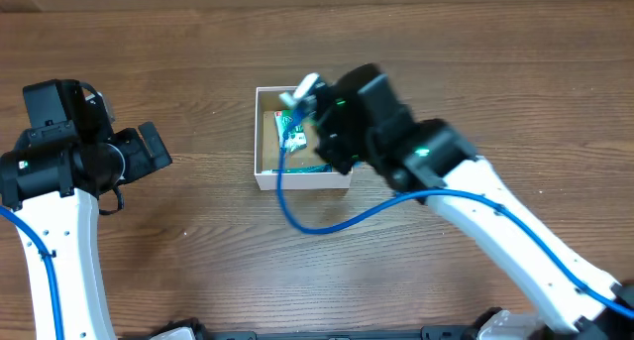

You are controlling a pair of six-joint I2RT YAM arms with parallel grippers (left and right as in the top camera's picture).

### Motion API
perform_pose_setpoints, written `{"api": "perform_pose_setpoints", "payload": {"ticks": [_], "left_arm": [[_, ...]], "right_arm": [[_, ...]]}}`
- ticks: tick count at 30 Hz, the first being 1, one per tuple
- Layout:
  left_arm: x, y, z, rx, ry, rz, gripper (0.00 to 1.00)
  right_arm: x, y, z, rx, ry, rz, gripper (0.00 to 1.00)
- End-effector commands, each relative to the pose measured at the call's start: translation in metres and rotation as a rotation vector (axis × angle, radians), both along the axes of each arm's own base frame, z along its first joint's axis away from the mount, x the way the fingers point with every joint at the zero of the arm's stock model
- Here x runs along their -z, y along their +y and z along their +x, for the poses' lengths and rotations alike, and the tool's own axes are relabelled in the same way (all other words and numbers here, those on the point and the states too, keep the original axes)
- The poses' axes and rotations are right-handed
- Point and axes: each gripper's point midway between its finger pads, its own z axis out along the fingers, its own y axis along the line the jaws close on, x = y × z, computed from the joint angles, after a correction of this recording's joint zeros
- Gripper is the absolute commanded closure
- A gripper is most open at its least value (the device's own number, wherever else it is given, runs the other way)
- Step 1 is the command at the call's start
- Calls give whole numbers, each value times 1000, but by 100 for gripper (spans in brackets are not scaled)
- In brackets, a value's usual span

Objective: Pack container
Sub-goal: 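Carry the toothbrush into the box and release it, then grasp the blue razor with the right gripper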

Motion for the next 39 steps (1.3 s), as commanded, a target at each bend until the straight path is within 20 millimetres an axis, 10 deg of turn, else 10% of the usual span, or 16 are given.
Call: {"api": "perform_pose_setpoints", "payload": {"ticks": [1, 9, 11, 13, 17, 25, 28, 34, 39], "left_arm": [[-9, -1, 1, -8, -31, -6, 0], [-9, -1, 0, -7, -29, -6, 0], [-8, -1, -1, -7, -26, -7, 0], [-8, -1, -1, -7, -23, -8, 0], [-8, -2, -2, -7, -19, -9, 0], [-8, -1, -1, -7, -24, -7, 0], [-8, -1, -1, -7, -24, -7, 0], [-9, -1, 1, -7, -31, -6, 0], [-9, -1, 1, -7, -31, -6, 0]], "right_arm": [[22, 15, 14, -49, -24, -37, 96], [95, 27, 28, -50, 87, -126, 91], [96, 26, 33, -33, 80, -122, 69], [92, 24, 42, 25, 68, -98, 13], [84, 11, 55, 148, 26, -113, 0], [-54, -72, 66, 603, -171, 177, 0], [-72, -124, 70, 752, -148, 252, 0], [38, -201, 71, 928, 250, 130, 0], [147, -212, 54, 967, 512, -30, 0]]}}
